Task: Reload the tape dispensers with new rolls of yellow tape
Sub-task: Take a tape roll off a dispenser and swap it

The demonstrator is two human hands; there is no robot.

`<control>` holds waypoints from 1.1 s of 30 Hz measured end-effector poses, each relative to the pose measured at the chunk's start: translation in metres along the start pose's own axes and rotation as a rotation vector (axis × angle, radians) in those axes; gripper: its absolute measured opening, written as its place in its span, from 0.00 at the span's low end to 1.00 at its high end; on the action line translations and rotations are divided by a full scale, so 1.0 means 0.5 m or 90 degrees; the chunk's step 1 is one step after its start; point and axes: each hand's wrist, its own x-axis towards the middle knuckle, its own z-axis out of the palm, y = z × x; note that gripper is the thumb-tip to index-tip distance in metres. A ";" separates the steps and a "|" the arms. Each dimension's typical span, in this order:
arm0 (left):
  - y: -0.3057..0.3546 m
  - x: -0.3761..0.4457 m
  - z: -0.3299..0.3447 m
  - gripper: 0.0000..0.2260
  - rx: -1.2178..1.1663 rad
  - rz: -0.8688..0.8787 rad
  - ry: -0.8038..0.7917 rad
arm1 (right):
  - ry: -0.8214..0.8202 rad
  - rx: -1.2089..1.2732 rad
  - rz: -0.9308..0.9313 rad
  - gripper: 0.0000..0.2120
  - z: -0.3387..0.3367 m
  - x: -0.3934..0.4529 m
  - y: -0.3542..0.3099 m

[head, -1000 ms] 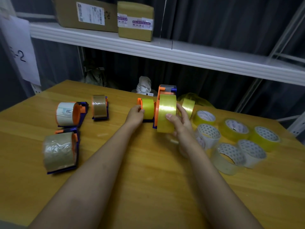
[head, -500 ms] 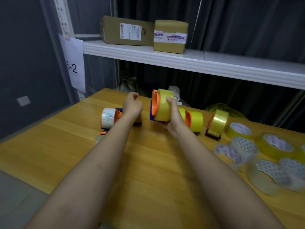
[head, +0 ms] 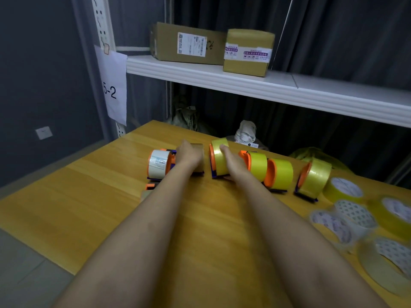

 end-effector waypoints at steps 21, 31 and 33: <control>0.056 -0.069 -0.018 0.17 -0.333 0.031 0.111 | 0.135 -0.255 -0.389 0.18 -0.123 -0.133 -0.004; 0.087 -0.185 -0.019 0.11 -0.404 0.289 -0.039 | 0.272 -0.200 -0.591 0.17 -0.182 -0.237 0.012; 0.089 -0.209 -0.009 0.12 -0.413 0.317 -0.087 | 0.300 -0.288 -0.624 0.22 -0.209 -0.260 0.013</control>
